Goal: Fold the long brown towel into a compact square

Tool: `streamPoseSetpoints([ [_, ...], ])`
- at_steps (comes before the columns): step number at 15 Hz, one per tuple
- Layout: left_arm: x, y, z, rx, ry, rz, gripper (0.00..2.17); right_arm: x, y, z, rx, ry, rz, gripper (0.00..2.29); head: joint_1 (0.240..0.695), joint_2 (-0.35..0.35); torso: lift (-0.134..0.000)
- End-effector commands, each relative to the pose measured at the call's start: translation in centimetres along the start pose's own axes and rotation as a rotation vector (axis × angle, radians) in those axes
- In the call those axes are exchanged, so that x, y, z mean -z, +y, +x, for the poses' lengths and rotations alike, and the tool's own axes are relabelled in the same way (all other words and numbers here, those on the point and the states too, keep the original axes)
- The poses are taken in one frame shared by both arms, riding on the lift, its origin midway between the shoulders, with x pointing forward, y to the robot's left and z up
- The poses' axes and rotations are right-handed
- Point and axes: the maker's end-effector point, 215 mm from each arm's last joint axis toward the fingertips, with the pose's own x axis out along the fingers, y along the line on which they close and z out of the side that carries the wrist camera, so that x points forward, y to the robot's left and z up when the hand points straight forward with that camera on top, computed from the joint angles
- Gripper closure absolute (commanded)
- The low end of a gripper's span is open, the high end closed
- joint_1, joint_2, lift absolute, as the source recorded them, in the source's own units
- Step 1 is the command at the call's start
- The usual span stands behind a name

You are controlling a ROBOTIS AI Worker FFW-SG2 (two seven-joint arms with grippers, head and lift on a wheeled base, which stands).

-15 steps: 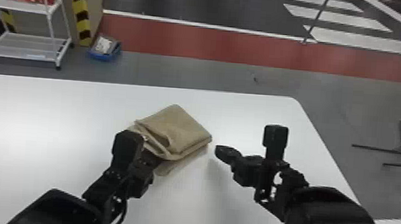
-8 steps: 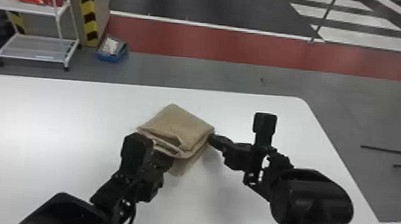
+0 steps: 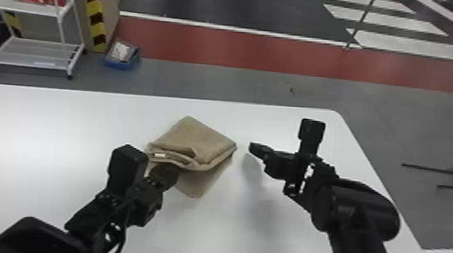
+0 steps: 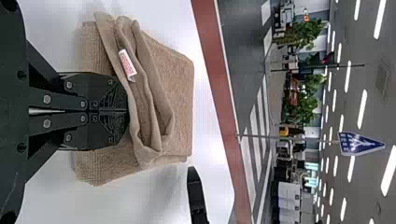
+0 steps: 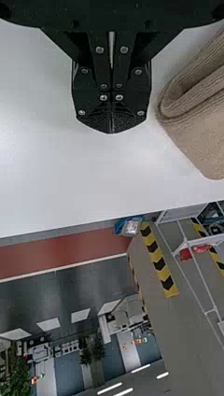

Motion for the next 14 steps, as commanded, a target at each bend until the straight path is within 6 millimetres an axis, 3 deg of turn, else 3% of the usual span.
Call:
streamPoseSetpoints([
  [1,-0.5,3.0,-0.4,-0.054,-0.014,0.023,1.67,0.0,-0.3,-0.1,-0.006,-0.010,0.024,1.89,0.695,-0.179,-0.118],
  [4,0.0,6.8,-0.1,-0.114,0.003,0.023,1.67,0.5,-0.8,-2.5,-0.001,-0.051,0.027,1.89,0.695,-0.144,-0.118],
  [6,0.2,7.2,0.0,-0.119,0.007,0.021,1.67,0.4,-1.8,-5.3,0.009,-0.078,0.046,1.89,0.695,-0.131,-0.118],
  [8,0.0,5.8,0.3,-0.097,0.004,0.019,1.67,0.1,-1.9,-7.8,0.001,-0.096,0.067,1.89,0.695,-0.143,-0.118],
  [12,0.5,3.6,1.1,-0.072,0.016,0.045,1.67,0.0,2.9,-11.3,-0.096,-0.140,0.081,1.89,0.695,-0.177,-0.118],
  [14,1.0,3.5,1.1,-0.073,0.025,0.048,1.67,1.2,5.0,-11.6,-0.128,-0.124,0.069,1.90,0.695,-0.172,-0.118],
])
